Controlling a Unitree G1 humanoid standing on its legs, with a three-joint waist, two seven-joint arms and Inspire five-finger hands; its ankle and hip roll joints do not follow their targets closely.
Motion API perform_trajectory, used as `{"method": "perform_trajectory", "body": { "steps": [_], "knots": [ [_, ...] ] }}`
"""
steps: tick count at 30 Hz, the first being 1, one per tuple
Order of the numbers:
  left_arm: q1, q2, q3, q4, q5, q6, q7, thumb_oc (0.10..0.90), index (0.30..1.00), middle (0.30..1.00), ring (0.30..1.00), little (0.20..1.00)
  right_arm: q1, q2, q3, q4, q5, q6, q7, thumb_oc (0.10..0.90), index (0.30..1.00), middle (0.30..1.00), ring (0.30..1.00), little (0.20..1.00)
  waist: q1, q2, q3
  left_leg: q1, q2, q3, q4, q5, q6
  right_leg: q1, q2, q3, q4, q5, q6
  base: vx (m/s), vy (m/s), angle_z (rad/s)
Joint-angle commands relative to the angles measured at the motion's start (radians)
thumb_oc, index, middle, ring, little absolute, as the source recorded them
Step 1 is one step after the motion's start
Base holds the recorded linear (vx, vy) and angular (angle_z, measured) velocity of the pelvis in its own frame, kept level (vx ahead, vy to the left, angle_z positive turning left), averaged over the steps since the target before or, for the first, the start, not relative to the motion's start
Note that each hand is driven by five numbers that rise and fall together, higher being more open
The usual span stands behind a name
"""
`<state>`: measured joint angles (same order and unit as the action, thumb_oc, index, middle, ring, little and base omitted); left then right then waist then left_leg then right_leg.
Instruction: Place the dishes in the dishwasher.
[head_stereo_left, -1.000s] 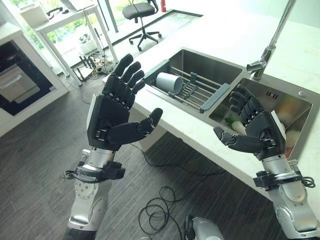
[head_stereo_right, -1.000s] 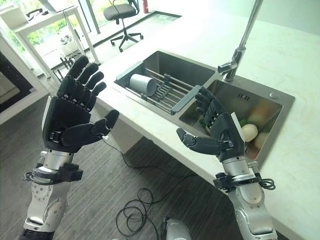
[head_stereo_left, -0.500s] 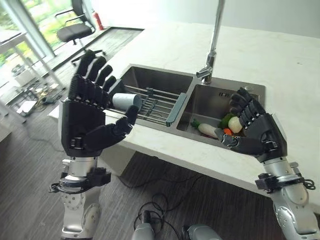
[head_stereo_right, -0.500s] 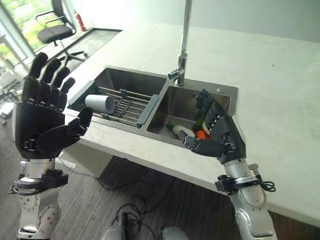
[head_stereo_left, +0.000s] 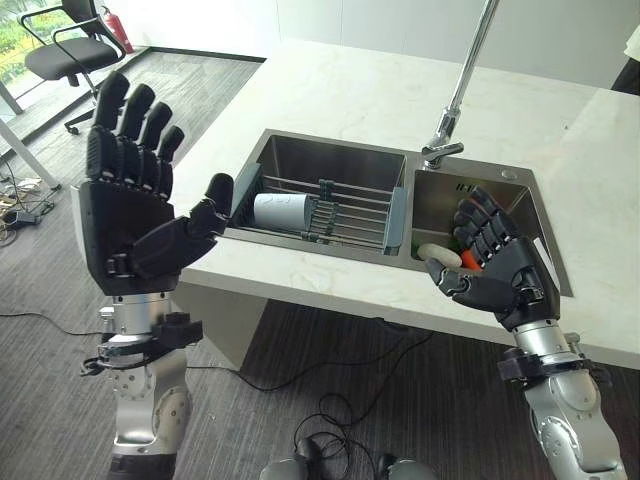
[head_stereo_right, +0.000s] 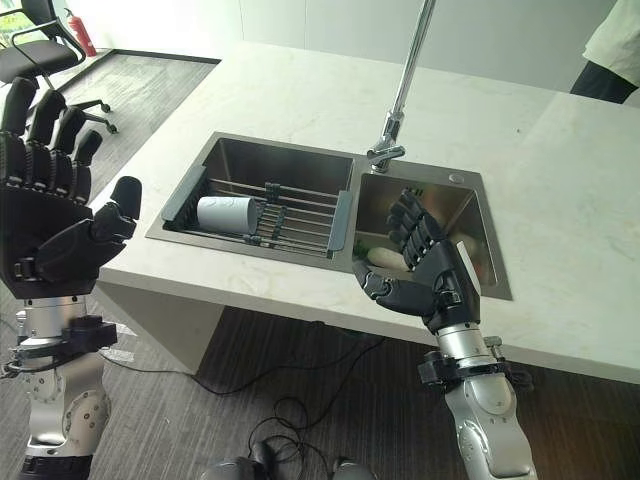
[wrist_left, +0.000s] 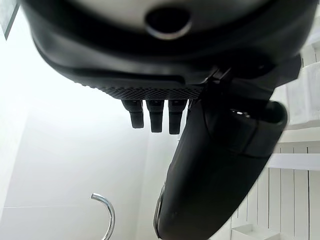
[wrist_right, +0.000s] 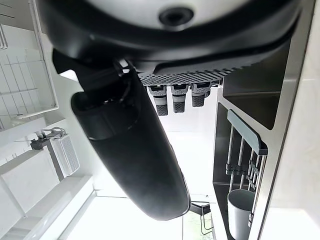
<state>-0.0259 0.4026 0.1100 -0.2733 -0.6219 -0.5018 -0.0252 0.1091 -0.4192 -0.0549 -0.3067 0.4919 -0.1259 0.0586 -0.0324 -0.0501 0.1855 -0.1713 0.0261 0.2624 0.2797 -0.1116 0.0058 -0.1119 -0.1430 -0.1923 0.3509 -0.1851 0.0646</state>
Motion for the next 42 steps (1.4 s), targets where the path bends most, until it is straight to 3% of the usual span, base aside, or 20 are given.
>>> {"method": "perform_trajectory", "body": {
  "steps": [1,6,8,9,11,13,14,16,18,19,20,21,25,27,29,30,33,34,38,42],
  "knots": [
    [-0.055,0.011,0.003,-0.163,0.044,-0.074,-0.018,0.8,0.9,0.9,0.9,0.9,-0.085,-0.009,-0.038,-0.08,0.022,-0.126,-0.016,0.8,0.9,0.9,0.9,0.9,-0.001,0.008,-0.059,0.052,0.021,-0.113,0.02,-0.123,-0.028,-0.022,0.045,0.01,-0.051,0.016,0.054,0.14,-0.231,0.01],
    [-0.071,0.007,-0.026,-0.162,0.056,-0.036,0.008,0.8,0.9,0.9,0.9,0.9,-0.116,-0.005,-0.021,-0.079,0.004,-0.122,-0.053,0.8,0.9,0.9,0.9,0.9,-0.004,0.026,-0.073,0.082,0.024,-0.084,0.02,-0.136,-0.03,-0.009,0.069,0.011,-0.051,0.0,0.042,0.15,-0.222,-0.08],
    [-0.064,-0.012,-0.038,-0.162,-0.15,0.055,-0.081,0.8,0.9,0.9,0.9,0.9,-0.12,-0.018,-0.027,-0.08,-0.037,-0.12,-0.038,0.8,0.9,0.9,0.9,0.9,-0.002,0.035,-0.064,0.112,0.029,-0.054,0.02,-0.103,-0.056,0.005,0.075,0.003,-0.051,-0.008,0.027,0.22,-0.25,-0.01],
    [-0.064,-0.015,-0.039,-0.16,-0.168,0.062,-0.096,0.8,0.9,0.9,0.9,0.9,-0.12,-0.02,-0.028,-0.079,-0.038,-0.121,-0.036,0.8,0.9,0.9,0.9,0.9,-0.001,0.035,-0.062,0.113,0.029,-0.052,0.02,-0.1,-0.059,0.007,0.074,0.003,-0.051,-0.008,0.026,0.17,-0.207,-0.04],
    [-0.054,-0.025,-0.042,-0.163,-0.204,0.081,-0.122,0.8,0.9,0.9,0.9,0.9,-0.117,-0.039,-0.043,-0.08,-0.022,-0.128,-0.027,0.8,0.9,0.9,0.9,0.9,-0.003,0.018,-0.051,0.137,0.024,-0.014,0.02,-0.087,-0.066,0.013,0.053,-0.002,-0.051,-0.005,0.018,0.12,-0.144,-0.04],
    [-0.035,-0.03,-0.048,-0.175,-0.209,0.081,-0.13,0.8,0.9,0.9,0.9,0.9,-0.102,-0.059,-0.066,-0.087,0.0,-0.134,-0.019,0.8,0.9,0.9,0.9,0.9,0.001,-0.012,-0.037,0.165,-0.001,0.001,0.027,0.011,-0.082,0.016,0.023,0.009,-0.051,-0.003,0.005,0.16,-0.153,-0.08],
    [-0.021,-0.036,-0.044,-0.174,-0.223,0.078,-0.153,0.8,0.9,0.9,0.9,0.9,-0.095,-0.064,-0.079,-0.08,0.004,-0.142,-0.001,0.8,0.9,0.9,0.9,0.9,0.002,-0.012,-0.021,0.149,-0.002,-0.031,0.08,0.01,-0.086,0.026,0.024,0.016,-0.051,-0.007,0.0,0.13,-0.061,-0.14],
    [-0.004,-0.042,-0.037,-0.178,-0.238,0.082,-0.184,0.8,0.9,0.9,0.9,0.9,-0.091,-0.062,-0.085,-0.08,0.002,-0.142,0.012,0.8,0.9,0.9,0.9,0.9,0.002,-0.009,-0.016,0.136,0.002,-0.052,0.038,0.015,-0.076,0.02,0.03,0.037,-0.051,-0.001,0.002,0.1,0.056,-0.28],
    [0.015,-0.042,-0.033,-0.181,-0.255,0.08,-0.199,0.8,0.9,0.9,0.9,0.9,-0.097,-0.053,-0.084,-0.079,-0.003,-0.13,0.022,0.8,0.9,0.9,0.9,0.9,-0.002,0.012,-0.016,0.121,0.039,-0.066,0.02,-0.039,-0.071,0.021,0.051,0.055,-0.051,-0.007,0.01,0.16,0.261,-0.25],
    [0.033,-0.037,-0.029,-0.177,-0.285,0.066,-0.208,0.8,0.9,0.9,0.9,0.9,-0.098,-0.048,-0.079,-0.075,-0.012,-0.126,0.038,0.8,0.9,0.9,0.9,0.9,-0.008,0.052,-0.026,0.05,0.118,-0.136,0.02,-0.062,-0.1,0.019,0.082,0.081,-0.051,-0.022,0.02,0.2,0.363,-0.07],
    [0.035,-0.036,-0.027,-0.175,-0.29,0.061,-0.209,0.8,0.9,0.9,0.9,0.9,-0.097,-0.05,-0.08,-0.073,-0.013,-0.127,0.042,0.8,0.9,0.9,0.9,0.9,-0.01,0.057,-0.029,0.038,0.131,-0.15,0.02,-0.053,-0.109,0.019,0.086,0.087,-0.051,-0.026,0.02,0.33,0.52,-0.29],
    [0.038,-0.044,-0.024,-0.173,-0.309,0.039,-0.215,0.8,0.9,0.9,0.9,0.9,-0.1,-0.058,-0.083,-0.073,-0.018,-0.125,0.046,0.8,0.9,0.9,0.9,0.9,-0.006,0.069,-0.032,-0.033,0.187,-0.205,0.02,0.008,-0.143,0.033,0.092,0.108,-0.051,-0.051,0.015,0.25,0.376,-0.36],
    [0.036,-0.068,-0.028,-0.159,-0.337,0.031,-0.284,0.8,0.9,0.9,0.9,0.9,-0.135,-0.092,-0.079,-0.069,-0.023,-0.125,0.017,0.8,0.9,0.9,0.9,0.9,0.005,0.086,-0.024,-0.087,0.22,-0.244,0.02,0.04,-0.158,0.057,0.064,0.123,-0.051,-0.07,0.024,0.2,0.452,-0.49],
    [0.018,-0.07,-0.028,-0.157,-0.414,0.106,-0.354,0.8,0.9,0.9,0.9,0.9,-0.125,-0.085,-0.092,-0.074,-0.02,-0.121,0.027,0.8,0.9,0.9,0.9,0.9,-0.009,0.094,-0.034,-0.061,0.231,-0.198,0.02,0.021,-0.159,0.068,0.008,0.096,-0.051,-0.058,0.056,0.21,0.582,-0.65],
    [-0.003,-0.061,-0.028,-0.156,-0.441,0.127,-0.379,0.8,0.9,0.9,0.9,0.9,-0.102,-0.077,-0.104,-0.09,0.005,-0.111,0.022,0.8,0.9,0.9,0.9,0.9,-0.015,0.089,-0.039,-0.03,0.196,-0.187,0.02,-0.007,-0.147,0.067,-0.039,0.089,-0.051,-0.036,0.092,0.24,0.664,-0.47],
    [-0.048,-0.038,-0.018,-0.158,-0.427,0.145,-0.399,0.8,0.9,0.9,0.9,0.9,-0.069,-0.042,-0.126,-0.11,0.035,-0.112,0.018,0.8,0.9,0.9,0.9,0.9,-0.02,0.068,-0.043,0.003,0.14,-0.182,0.02,-0.044,-0.128,0.051,-0.111,0.065,-0.051,0.01,0.13,0.22,0.59,-0.32],
    [-0.065,-0.03,-0.009,-0.168,-0.414,0.148,-0.39,0.8,0.9,0.9,0.9,0.9,-0.071,-0.013,-0.121,-0.107,0.015,-0.101,0.016,0.8,0.9,0.9,0.9,0.9,-0.013,0.055,-0.042,0.017,0.11,-0.184,0.02,-0.06,-0.111,0.053,-0.148,0.028,-0.051,0.04,0.133,0.15,0.375,0.14],
    [-0.072,-0.022,0.009,-0.171,-0.42,0.181,-0.398,0.8,0.9,0.9,0.9,0.9,-0.078,0.007,-0.105,-0.097,0.005,-0.097,0.025,0.8,0.9,0.9,0.9,0.9,0.004,0.049,-0.046,0.025,0.095,-0.175,0.02,-0.077,-0.092,0.075,-0.167,-0.021,-0.051,0.065,0.128,0.15,0.324,0.13],
    [-0.085,-0.004,0.006,-0.165,-0.397,0.224,-0.411,0.8,0.9,0.9,0.9,0.9,-0.097,0.028,-0.076,-0.091,0.0,-0.105,0.035,0.8,0.9,0.9,0.9,0.9,0.015,0.037,-0.047,0.025,0.092,-0.155,0.02,-0.086,-0.072,0.056,-0.149,-0.054,-0.051,0.063,0.124,0.06,0.116,-0.13],
    [-0.112,0.047,-0.01,-0.16,-0.355,0.215,-0.35,0.8,0.9,0.9,0.9,0.9,-0.111,0.012,-0.064,-0.086,0.002,-0.112,0.032,0.8,0.9,0.9,0.9,0.9,0.0,0.028,-0.044,0.013,0.075,-0.146,0.02,-0.091,-0.062,-0.047,-0.108,0.011,-0.051,0.071,0.131,0.01,-0.057,0.01]
  ]
}}
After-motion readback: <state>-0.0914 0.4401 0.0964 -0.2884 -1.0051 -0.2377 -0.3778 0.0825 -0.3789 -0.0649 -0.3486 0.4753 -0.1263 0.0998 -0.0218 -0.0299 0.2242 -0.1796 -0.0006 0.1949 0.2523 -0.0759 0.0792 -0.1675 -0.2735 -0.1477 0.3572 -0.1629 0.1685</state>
